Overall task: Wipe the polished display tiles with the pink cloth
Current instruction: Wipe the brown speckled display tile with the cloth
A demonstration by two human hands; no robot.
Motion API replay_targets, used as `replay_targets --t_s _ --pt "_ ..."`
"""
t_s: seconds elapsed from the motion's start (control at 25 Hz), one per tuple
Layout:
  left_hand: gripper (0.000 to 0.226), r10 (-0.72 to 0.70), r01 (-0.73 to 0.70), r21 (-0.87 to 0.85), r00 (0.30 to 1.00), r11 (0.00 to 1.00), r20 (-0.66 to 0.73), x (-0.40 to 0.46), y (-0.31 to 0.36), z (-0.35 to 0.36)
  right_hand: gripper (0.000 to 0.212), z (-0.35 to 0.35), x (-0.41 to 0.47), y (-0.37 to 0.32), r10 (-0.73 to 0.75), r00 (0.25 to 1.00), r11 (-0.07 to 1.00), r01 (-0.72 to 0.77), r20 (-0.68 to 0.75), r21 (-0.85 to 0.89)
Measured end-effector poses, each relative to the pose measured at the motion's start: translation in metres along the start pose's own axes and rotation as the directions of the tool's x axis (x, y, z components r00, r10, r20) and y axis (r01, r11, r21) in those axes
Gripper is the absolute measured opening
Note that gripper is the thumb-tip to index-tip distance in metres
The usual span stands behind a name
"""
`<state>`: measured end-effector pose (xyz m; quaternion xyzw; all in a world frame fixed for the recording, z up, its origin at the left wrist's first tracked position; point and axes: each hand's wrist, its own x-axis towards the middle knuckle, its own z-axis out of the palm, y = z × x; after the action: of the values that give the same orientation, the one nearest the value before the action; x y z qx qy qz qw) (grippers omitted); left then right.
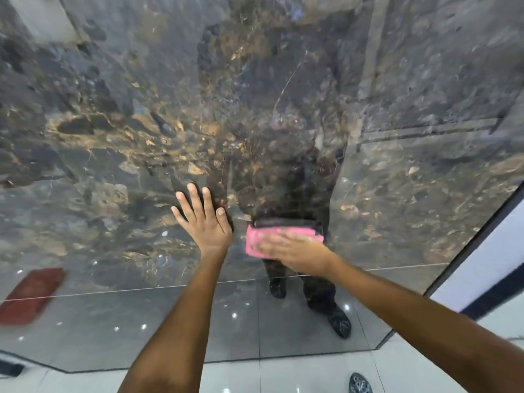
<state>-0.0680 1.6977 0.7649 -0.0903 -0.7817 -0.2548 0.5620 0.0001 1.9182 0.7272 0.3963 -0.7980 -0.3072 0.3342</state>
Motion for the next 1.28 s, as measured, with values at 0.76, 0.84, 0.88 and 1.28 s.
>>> replay_targets --t_s 0.76,0.84,0.88,1.28 --pt "0.056 0.108 -0.107 0.021 0.993 0.994 -0.053 -0.004 -0.006 0.007 0.077 -0.016 -0.010 0.025 0.676 0.681 0.736 -0.617 -0.279 0.278" --pt "0.056 0.103 -0.102 0.015 0.994 0.995 -0.041 -0.004 -0.005 0.005 0.069 -0.022 0.032 0.026 0.719 0.633 0.695 -0.641 -0.289 0.326" --pt "0.056 0.111 -0.110 0.022 0.993 0.994 -0.045 -0.006 -0.005 0.004 0.065 -0.011 0.041 0.009 0.602 0.748 0.798 -0.562 -0.278 0.218" --pt "0.059 0.172 -0.169 0.073 0.984 0.983 -0.035 -0.010 -0.011 0.007 0.056 0.024 -0.113 -0.008 0.368 0.924 0.930 -0.364 -0.103 0.056"
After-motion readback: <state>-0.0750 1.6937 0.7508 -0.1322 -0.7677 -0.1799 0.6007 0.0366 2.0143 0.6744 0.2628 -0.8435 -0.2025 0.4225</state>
